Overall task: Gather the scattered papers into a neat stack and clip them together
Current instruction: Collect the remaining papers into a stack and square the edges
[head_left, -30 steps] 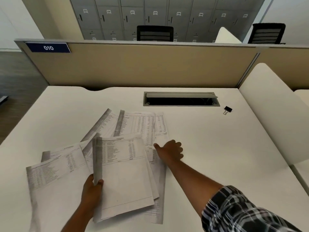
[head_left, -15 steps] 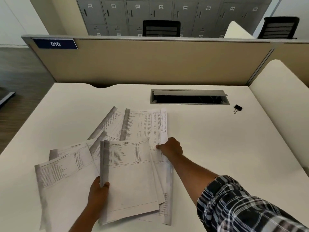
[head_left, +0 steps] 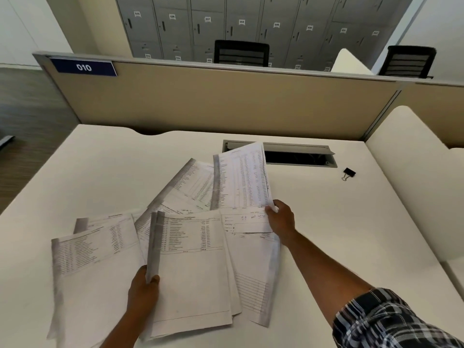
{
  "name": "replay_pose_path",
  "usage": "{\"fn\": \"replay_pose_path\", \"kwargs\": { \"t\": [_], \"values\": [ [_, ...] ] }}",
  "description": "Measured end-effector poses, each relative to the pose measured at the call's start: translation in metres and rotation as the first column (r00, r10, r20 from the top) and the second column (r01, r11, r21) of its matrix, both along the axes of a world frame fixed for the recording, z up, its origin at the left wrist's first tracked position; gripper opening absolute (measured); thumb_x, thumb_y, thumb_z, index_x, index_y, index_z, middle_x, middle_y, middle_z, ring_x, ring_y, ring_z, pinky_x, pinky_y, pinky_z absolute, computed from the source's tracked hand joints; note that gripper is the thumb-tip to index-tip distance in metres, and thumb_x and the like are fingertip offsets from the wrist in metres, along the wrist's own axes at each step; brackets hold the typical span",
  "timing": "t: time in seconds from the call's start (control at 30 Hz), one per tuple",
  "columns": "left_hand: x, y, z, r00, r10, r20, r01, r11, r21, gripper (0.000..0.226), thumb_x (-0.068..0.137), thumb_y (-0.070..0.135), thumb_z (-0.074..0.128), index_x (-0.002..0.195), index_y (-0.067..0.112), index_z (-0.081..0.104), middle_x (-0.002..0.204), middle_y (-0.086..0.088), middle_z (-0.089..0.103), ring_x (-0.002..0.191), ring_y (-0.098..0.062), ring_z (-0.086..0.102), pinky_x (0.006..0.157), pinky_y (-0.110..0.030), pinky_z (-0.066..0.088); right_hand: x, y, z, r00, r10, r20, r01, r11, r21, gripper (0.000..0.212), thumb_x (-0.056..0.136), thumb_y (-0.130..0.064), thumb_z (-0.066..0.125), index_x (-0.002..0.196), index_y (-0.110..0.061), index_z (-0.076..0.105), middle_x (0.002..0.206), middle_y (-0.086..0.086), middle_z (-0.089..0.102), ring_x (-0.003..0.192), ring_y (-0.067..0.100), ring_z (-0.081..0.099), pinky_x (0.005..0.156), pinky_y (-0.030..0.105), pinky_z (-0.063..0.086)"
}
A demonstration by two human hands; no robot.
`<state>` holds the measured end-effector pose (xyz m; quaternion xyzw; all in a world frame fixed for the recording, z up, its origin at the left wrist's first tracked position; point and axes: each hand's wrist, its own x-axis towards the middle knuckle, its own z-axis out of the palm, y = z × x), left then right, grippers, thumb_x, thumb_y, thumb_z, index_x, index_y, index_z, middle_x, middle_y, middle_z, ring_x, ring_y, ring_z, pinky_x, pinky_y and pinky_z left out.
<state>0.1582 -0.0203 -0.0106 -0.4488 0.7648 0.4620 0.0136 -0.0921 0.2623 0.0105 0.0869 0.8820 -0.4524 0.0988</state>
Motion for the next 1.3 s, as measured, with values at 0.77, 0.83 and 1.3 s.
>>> {"fn": "replay_pose_path", "kwargs": {
  "t": [0.77,0.83,1.3],
  "values": [
    [-0.015,0.022,-0.004,0.999,0.02,-0.046,-0.019,1.0,0.022,0.034,0.097,0.009,0.051,0.131,0.009,0.052,0.122,-0.017,0.061,0.104,-0.037,0.056,0.095,-0.047,0.047,-0.036,0.09,0.073,0.889,-0.29,-0.355,0.31,0.951,-0.003,0.027,0.103,-0.018,0.049,0.113,-0.001,0.068,0.113,0.018,0.072,0.1,0.037,0.066,0.076,0.03,0.042],
    [-0.016,0.027,-0.005,0.998,0.033,-0.056,-0.03,0.998,0.053,0.036,0.097,0.01,0.05,0.133,0.008,0.051,0.126,-0.017,0.059,0.105,-0.035,0.055,0.096,-0.046,0.046,-0.037,0.093,0.073,0.88,-0.316,-0.354,0.315,0.947,-0.062,0.027,0.103,-0.02,0.049,0.109,-0.001,0.068,0.109,0.018,0.072,0.096,0.036,0.066,0.075,0.033,0.046],
    [-0.029,0.049,0.006,0.991,0.067,-0.114,-0.043,0.978,0.204,0.032,0.099,0.014,0.049,0.131,0.01,0.052,0.12,-0.014,0.062,0.101,-0.031,0.06,0.092,-0.042,0.049,0.011,0.078,0.055,0.917,-0.349,-0.195,0.256,0.887,-0.384,0.027,0.103,-0.025,0.051,0.086,-0.011,0.069,0.079,0.001,0.067,0.069,0.014,0.058,0.064,0.03,0.047]
  ]
}}
